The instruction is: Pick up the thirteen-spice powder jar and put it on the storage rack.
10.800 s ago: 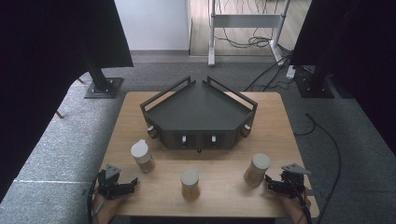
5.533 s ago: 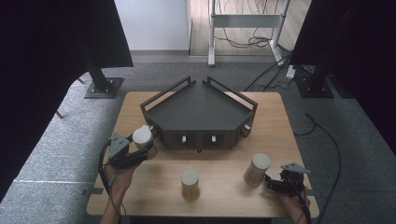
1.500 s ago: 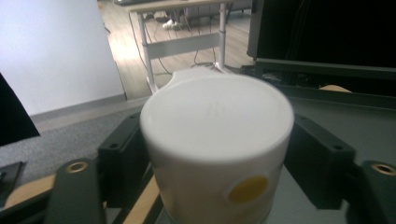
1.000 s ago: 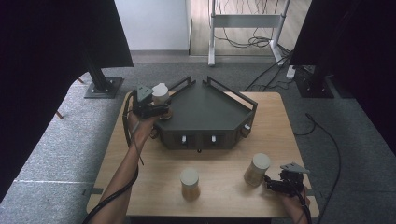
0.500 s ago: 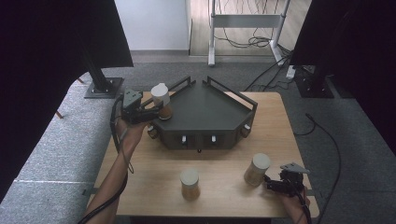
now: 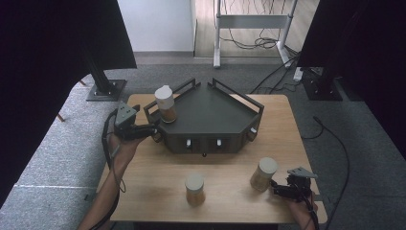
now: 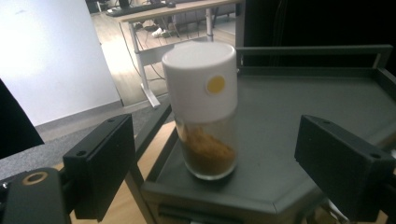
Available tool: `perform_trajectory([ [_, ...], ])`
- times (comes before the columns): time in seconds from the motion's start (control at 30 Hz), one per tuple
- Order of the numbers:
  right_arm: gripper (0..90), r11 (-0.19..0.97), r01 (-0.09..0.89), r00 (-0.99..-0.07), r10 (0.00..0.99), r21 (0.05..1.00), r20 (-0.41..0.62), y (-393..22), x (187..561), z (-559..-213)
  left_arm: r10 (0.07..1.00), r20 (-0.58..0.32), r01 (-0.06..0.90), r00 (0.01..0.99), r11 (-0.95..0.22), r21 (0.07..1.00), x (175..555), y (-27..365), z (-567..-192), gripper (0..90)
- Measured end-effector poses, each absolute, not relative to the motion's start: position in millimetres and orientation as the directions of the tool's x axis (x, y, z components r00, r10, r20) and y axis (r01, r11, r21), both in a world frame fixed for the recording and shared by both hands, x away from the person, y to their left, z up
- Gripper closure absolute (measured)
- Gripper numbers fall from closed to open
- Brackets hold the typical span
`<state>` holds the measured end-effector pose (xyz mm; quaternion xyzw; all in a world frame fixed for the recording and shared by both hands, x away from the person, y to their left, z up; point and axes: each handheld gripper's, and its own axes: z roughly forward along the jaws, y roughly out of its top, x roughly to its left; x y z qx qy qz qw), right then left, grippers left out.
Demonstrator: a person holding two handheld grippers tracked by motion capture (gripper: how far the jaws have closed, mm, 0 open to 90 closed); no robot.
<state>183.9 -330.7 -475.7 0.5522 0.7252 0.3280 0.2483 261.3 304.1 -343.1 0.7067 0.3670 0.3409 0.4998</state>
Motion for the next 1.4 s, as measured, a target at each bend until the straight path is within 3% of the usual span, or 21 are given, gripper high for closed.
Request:
perform_trajectory([
  [0.7,7.9,0.174,0.639,-0.265,0.964,0.750,0.002,-330,184,-476,0.849,0.083,0.225,0.521,-0.230,0.947,226,333,-360,12.7],
  [1.4,7.9,0.172,0.639,-0.262,0.965,0.749,0.002,-330,183,-476,0.833,0.108,0.257,0.543,-0.286,0.923,201,332,-387,12.7],
])
